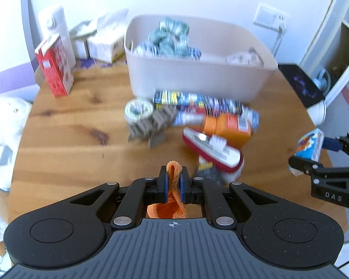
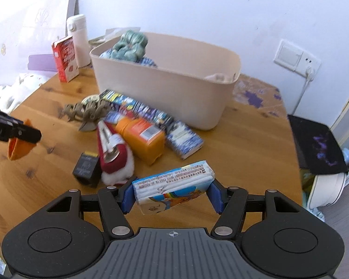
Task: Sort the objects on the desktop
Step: 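Carry the orange cloth and tissue pack into the basket and open both tools, then move both tools back toward the brown claw clip and red hair clip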
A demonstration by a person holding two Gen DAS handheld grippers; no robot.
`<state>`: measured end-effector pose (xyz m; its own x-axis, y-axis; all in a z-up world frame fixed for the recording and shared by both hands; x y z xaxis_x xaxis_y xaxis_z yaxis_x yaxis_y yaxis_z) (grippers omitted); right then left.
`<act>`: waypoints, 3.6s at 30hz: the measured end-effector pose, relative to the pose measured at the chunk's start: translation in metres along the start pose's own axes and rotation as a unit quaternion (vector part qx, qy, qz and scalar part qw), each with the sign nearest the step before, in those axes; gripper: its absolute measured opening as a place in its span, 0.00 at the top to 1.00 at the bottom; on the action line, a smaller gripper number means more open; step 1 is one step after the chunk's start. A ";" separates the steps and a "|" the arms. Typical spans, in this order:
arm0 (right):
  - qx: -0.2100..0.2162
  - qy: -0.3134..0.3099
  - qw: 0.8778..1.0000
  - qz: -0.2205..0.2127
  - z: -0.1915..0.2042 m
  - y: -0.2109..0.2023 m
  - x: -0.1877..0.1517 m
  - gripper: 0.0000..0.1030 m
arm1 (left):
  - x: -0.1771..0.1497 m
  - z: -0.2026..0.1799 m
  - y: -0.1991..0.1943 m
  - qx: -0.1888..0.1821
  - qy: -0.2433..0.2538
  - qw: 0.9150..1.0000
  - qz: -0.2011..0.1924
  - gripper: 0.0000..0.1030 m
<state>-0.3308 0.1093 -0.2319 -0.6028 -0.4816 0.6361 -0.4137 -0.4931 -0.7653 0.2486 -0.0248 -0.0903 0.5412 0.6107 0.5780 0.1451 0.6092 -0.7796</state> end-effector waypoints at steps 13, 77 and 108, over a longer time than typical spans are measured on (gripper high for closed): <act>-0.020 -0.010 0.998 -0.056 -0.039 0.002 0.067 0.42 | 0.089 0.002 0.010 0.015 0.020 0.998 -0.066 0.92; 0.006 -0.077 0.996 -0.053 0.011 0.059 0.123 0.00 | 0.172 0.054 0.054 0.013 0.077 0.990 -0.120 0.22; 0.001 -0.043 0.998 0.037 0.040 0.045 0.009 0.00 | 0.052 0.095 0.061 -0.023 0.143 0.989 -0.022 0.22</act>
<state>-0.3274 0.0536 -0.2572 -0.5711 -0.5763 0.5846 -0.3692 -0.4558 -0.8099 0.2071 0.0925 -0.0850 0.7452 0.4108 0.5253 0.2089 0.6043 -0.7689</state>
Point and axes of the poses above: each gripper's, at about its wrist camera, not at the fingertips, and y roughly the way its jaws point, z to its left, x to its top, the point moved 4 cm from there along y, roughly the way its jaws point, and after that the axes turned 11 degrees about y, right-handed, at the moved point
